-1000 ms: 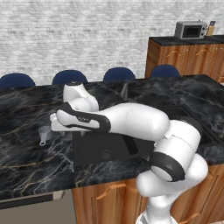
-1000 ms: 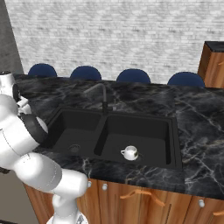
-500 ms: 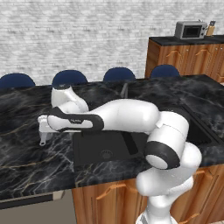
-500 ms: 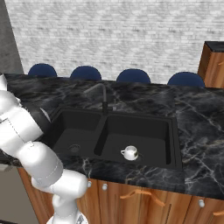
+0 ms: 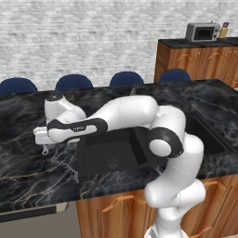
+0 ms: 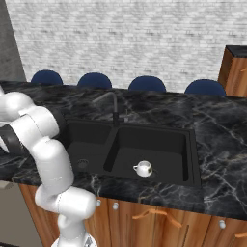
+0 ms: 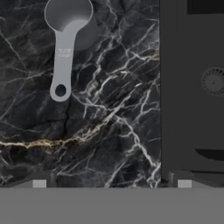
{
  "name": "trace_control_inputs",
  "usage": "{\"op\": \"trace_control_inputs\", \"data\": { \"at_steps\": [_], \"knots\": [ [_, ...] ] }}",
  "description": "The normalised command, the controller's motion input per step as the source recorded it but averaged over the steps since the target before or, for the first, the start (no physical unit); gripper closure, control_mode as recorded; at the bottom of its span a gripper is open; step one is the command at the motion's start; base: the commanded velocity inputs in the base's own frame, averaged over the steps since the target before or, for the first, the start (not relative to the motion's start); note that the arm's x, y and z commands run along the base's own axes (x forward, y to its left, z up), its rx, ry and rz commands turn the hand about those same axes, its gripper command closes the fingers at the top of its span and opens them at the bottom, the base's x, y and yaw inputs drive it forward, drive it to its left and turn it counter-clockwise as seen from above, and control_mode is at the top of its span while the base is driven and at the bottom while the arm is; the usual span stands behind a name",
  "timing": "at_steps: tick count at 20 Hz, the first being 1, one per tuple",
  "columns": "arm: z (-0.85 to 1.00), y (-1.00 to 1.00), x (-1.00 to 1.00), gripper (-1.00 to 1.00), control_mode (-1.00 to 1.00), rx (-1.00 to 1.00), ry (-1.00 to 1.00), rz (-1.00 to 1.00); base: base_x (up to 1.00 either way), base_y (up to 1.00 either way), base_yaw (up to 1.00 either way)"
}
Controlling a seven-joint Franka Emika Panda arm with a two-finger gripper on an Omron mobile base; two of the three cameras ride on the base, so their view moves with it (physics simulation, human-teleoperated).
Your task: Move any existing items from the left basin to the right basin for drying. Then move the measuring cup from the counter to the left basin of the sink for washing.
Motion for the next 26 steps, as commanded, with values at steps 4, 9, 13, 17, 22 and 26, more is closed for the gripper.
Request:
{"op": "trace_control_inputs", "data": {
  "at_steps": [4, 9, 13, 17, 22, 26],
  "knots": [
    [-0.07, 0.19, 0.3, -1.0, -1.0, -0.03, 0.0, 0.0, 0.0, 0.0, 0.0],
    [-0.02, 0.24, 0.33, -1.0, -1.0, 0.0, 0.0, 0.0, 0.0, 0.0, 0.0],
    [-0.14, 0.27, 0.27, -1.0, -1.0, 0.0, 0.0, 0.0, 0.0, 0.0, 0.0],
    [-0.13, 0.23, 0.25, -1.0, -1.0, 0.0, 0.0, 0.0, 0.0, 0.0, 0.0],
    [-0.19, 0.03, 0.2, -1.0, -1.0, 0.0, 0.0, 0.0, 0.0, 0.0, 0.0],
    [-0.22, 0.0, 0.18, -1.0, -1.0, 0.0, 0.0, 0.0, 0.0, 0.0, 0.0]
  ]
}}
